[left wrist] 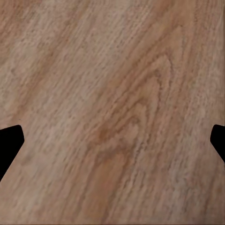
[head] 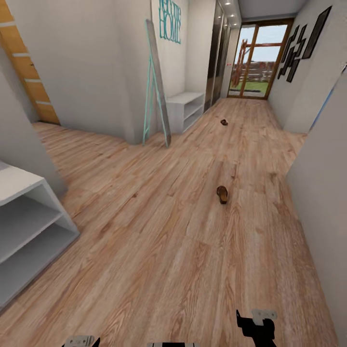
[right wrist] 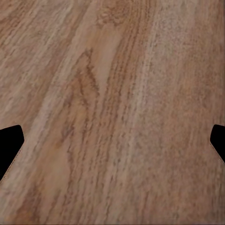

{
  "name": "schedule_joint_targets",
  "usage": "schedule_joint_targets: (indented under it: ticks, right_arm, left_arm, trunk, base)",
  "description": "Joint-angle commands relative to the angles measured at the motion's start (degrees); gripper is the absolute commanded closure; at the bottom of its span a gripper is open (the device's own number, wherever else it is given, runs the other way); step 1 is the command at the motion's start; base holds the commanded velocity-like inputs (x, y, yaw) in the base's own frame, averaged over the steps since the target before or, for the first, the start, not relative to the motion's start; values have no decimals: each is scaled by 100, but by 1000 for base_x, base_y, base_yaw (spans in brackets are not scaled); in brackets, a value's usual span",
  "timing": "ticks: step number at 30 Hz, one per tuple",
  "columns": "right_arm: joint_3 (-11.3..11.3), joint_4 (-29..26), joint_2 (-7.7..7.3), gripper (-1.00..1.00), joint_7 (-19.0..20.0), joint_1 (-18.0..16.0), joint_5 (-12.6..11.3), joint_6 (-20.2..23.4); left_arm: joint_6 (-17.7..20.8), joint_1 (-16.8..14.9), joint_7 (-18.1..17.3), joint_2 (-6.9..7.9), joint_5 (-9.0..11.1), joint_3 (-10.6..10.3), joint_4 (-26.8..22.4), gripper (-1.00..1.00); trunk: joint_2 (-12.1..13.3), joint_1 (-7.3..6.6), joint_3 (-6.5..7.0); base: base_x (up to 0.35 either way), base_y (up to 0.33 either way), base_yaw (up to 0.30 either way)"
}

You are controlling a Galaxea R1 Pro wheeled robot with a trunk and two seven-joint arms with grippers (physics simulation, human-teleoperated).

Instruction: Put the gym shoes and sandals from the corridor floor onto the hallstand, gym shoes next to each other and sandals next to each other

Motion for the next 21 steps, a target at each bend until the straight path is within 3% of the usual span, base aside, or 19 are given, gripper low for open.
schedule_joint_targets:
  ticks: [1, 21]
  right_arm:
    - [-37, 7, 2, -100, -24, -4, 61, -17]
    - [-32, 24, -9, -100, 17, -4, 95, -12]
  left_arm:
    - [-9, -3, -46, -1, -14, 48, 4, -100]
    - [-9, -3, -46, -1, -26, 48, 9, -100]
  trunk:
    - [-2, 2, -5]
    - [-2, 2, -5]
  base:
    - [303, 0, -83]
    - [325, 0, -14]
